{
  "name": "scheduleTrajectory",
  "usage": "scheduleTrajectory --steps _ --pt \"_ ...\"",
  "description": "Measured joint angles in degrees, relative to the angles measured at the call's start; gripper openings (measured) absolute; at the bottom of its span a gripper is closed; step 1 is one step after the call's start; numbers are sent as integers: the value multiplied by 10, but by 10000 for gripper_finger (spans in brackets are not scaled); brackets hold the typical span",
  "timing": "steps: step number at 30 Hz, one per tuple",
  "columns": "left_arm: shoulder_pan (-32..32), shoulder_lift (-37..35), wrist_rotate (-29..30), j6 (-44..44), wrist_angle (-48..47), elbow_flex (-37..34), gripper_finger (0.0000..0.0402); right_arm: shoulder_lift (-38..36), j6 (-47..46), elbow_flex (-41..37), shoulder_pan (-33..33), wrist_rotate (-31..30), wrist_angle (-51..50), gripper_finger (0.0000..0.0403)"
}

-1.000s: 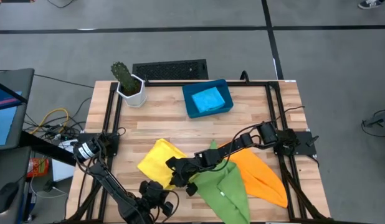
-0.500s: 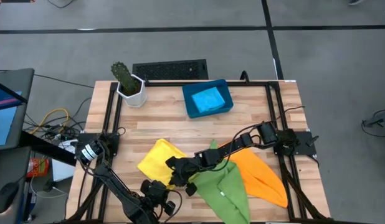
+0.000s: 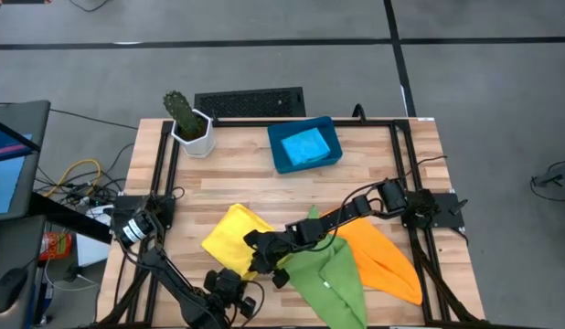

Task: Fold microfiber towels
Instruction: Fold the yellow microfiber cloth

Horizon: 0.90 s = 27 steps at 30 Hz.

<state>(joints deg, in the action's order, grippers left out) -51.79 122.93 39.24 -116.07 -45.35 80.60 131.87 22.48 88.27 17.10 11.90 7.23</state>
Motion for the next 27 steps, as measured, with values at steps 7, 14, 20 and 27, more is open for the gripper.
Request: scheduleTrajectory --steps 7,14,20,27 --pt "-3 -1 -7 -32 -4 7 0 0 -1 0 -3 1 -3 33" --pt "-14 -11 35 -35 -67 64 0 0 -1 0 -5 1 -3 41" --pt "5 -10 64 -23 -61 46 0 0 -1 0 -5 1 -3 51" --pt "34 -10 45 22 -7 9 0 0 -1 0 -5 1 -3 52"
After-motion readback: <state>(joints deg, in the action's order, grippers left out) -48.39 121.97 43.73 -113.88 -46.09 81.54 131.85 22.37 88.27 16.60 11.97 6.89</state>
